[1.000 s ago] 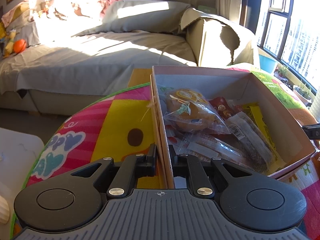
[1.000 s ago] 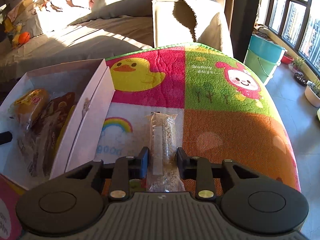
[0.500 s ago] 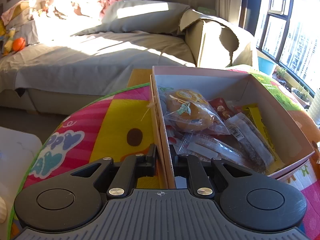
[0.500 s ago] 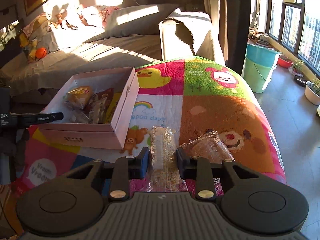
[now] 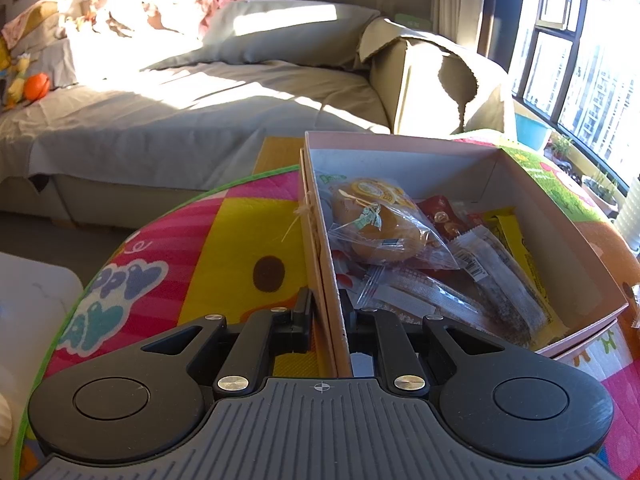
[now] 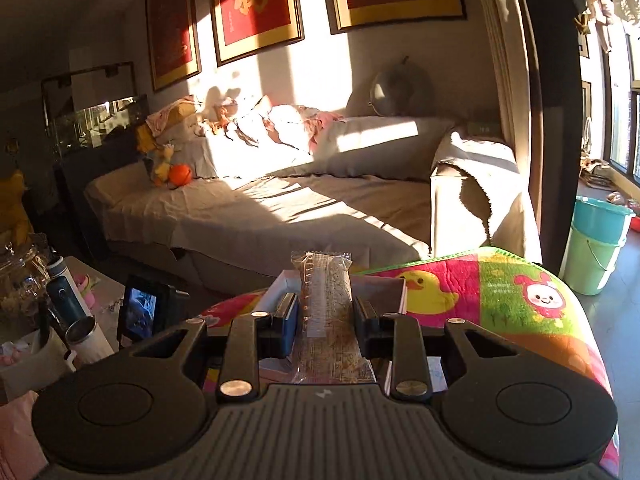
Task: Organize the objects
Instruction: 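Carry the rice-stick packet into the pink box and release it, then move the right tool to the brown bread packet on the mat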
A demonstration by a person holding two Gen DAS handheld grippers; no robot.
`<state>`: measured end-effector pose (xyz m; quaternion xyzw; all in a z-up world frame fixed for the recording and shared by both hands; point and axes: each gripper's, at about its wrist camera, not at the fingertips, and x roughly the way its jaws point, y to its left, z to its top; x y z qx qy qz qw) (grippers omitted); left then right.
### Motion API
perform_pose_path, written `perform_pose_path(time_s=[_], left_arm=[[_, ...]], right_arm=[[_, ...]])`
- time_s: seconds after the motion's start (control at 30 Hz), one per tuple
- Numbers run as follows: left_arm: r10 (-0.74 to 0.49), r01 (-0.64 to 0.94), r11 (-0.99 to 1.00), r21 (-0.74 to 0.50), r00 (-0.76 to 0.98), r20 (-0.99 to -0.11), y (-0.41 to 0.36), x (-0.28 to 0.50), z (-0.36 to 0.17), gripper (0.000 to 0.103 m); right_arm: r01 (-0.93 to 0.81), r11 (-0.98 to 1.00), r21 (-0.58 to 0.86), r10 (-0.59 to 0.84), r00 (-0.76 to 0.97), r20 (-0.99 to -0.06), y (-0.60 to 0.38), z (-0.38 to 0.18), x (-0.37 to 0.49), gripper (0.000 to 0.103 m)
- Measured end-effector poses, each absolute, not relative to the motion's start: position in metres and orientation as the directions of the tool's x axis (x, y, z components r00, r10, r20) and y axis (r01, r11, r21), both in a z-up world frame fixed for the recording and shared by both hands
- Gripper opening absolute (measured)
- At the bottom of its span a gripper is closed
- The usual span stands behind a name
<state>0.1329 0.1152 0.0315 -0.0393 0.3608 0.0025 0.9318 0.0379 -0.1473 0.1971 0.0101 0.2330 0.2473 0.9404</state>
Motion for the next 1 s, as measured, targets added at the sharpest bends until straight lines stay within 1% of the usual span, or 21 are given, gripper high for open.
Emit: perform_pose_path(time_s=[0.13,0.17,0.23,0.33,0.43,0.5,0.57,0.6,0.67,0.77,0.8,0.87,0.9,0.97,1.0], left_arm=[[-0.024,-0.032,0.997,-0.071,0.739,-0.673,0.115,0.133,0.032,0.014],[-0.024,-0.032,0.997,-0.071,0.739,-0.673,0.116,0.132,0.032,0.014],[-0.022,-0.034,0.997,-0.069,0.739,-0.673,0.115,0.132,0.032,0.014],[-0.019,-0.035,0.997,-0.066,0.738,-0.674,0.115,0.132,0.031,0.014],[-0.022,-0.033,0.997,-0.067,0.736,-0.677,0.116,0.132,0.031,0.014],[-0.022,-0.032,0.997,-0.067,0.736,-0.676,0.116,0.132,0.031,0.014],[-0.022,-0.032,0.997,-0.068,0.738,-0.675,0.116,0.131,0.031,0.014],[-0.021,-0.034,0.997,-0.068,0.738,-0.674,0.115,0.131,0.031,0.014],[-0.019,-0.037,0.997,-0.068,0.739,-0.674,0.115,0.131,0.031,0.014],[-0.019,-0.037,0.997,-0.068,0.738,-0.674,0.114,0.131,0.031,0.014],[-0.019,-0.037,0.997,-0.068,0.738,-0.674,0.114,0.131,0.031,0.014],[-0.019,-0.036,0.997,-0.068,0.738,-0.674,0.114,0.131,0.031,0.014],[-0.02,-0.036,0.997,-0.069,0.738,-0.674,0.114,0.131,0.031,0.014],[-0.019,-0.037,0.997,-0.069,0.738,-0.674,0.114,0.131,0.031,0.014],[-0.019,-0.037,0.997,-0.068,0.738,-0.674,0.114,0.131,0.031,0.014]], right_arm=[[-0.455,0.882,0.122,0.457,0.766,-0.452,-0.118,0.186,0.068,0.029],[-0.45,0.885,0.118,0.452,0.771,-0.448,-0.113,0.184,0.075,0.027],[-0.441,0.89,0.115,0.445,0.787,-0.428,-0.102,0.184,0.088,0.022],[-0.4,0.907,0.135,0.419,0.822,-0.384,-0.092,0.187,0.107,0.022],[-0.398,0.899,0.181,0.438,0.823,-0.363,-0.091,0.189,0.116,0.023],[-0.401,0.899,0.178,0.439,0.828,-0.35,-0.095,0.19,0.113,0.027],[-0.394,0.904,0.168,0.428,0.837,-0.341,-0.102,0.191,0.11,0.038],[-0.384,0.909,0.161,0.416,0.844,-0.338,-0.107,0.191,0.108,0.041],[-0.358,0.922,0.145,0.386,0.858,-0.339,-0.118,0.191,0.107,0.049],[-0.317,0.941,0.12,0.339,0.875,-0.347,-0.137,0.188,0.104,0.053],[-0.304,0.946,0.11,0.323,0.879,-0.352,-0.143,0.186,0.103,0.054],[-0.271,0.959,0.084,0.282,0.888,-0.363,-0.158,0.179,0.098,0.062],[-0.256,0.964,0.068,0.263,0.891,-0.371,-0.164,0.176,0.097,0.063],[-0.207,0.978,0.032,0.202,0.893,-0.403,-0.182,0.164,0.095,0.072],[-0.175,0.984,0.018,0.166,0.889,-0.427,-0.195,0.155,0.093,0.075]])
